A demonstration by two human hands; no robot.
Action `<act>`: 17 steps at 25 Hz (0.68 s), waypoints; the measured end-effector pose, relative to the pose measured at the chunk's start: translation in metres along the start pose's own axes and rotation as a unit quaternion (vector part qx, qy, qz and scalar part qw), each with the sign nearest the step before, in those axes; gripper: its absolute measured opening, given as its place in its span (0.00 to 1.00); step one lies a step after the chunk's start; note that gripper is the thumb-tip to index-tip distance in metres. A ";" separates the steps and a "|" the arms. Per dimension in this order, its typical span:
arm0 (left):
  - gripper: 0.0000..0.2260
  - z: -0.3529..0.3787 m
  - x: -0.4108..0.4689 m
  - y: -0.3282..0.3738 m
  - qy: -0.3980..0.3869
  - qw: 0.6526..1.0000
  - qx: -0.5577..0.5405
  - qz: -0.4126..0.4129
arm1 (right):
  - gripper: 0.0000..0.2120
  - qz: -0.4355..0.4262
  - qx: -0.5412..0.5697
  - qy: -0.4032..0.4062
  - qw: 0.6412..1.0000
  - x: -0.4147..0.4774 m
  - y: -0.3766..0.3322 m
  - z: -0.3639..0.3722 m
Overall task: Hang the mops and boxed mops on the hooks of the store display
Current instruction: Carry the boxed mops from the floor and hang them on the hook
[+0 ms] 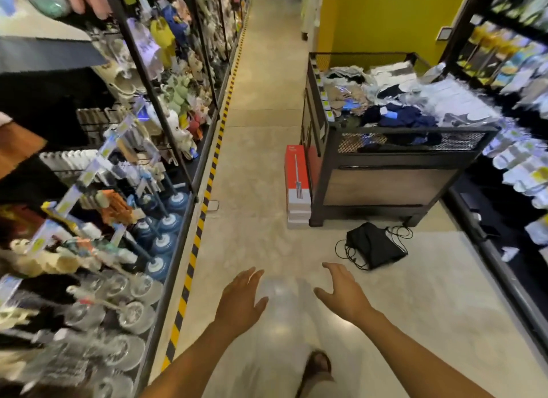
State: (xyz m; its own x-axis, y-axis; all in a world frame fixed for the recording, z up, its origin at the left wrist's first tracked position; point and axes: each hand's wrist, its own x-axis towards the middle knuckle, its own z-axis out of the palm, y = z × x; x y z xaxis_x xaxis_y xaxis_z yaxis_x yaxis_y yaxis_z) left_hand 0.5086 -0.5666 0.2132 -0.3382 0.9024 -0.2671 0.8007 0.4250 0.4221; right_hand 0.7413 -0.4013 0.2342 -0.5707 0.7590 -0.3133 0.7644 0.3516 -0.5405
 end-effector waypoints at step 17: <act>0.31 -0.126 0.461 0.041 0.021 0.997 -0.073 -0.016 | 0.33 0.004 0.016 -0.034 0.999 0.452 -0.022 -0.164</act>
State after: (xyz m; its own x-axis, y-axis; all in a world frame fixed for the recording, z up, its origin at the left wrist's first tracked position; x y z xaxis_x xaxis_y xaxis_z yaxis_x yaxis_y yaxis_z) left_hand 0.3227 -0.1243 0.2165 -0.3849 0.8890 -0.2481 0.7098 0.4569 0.5361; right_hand 0.5160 0.0236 0.2324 -0.5843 0.7223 -0.3700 0.7601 0.3273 -0.5614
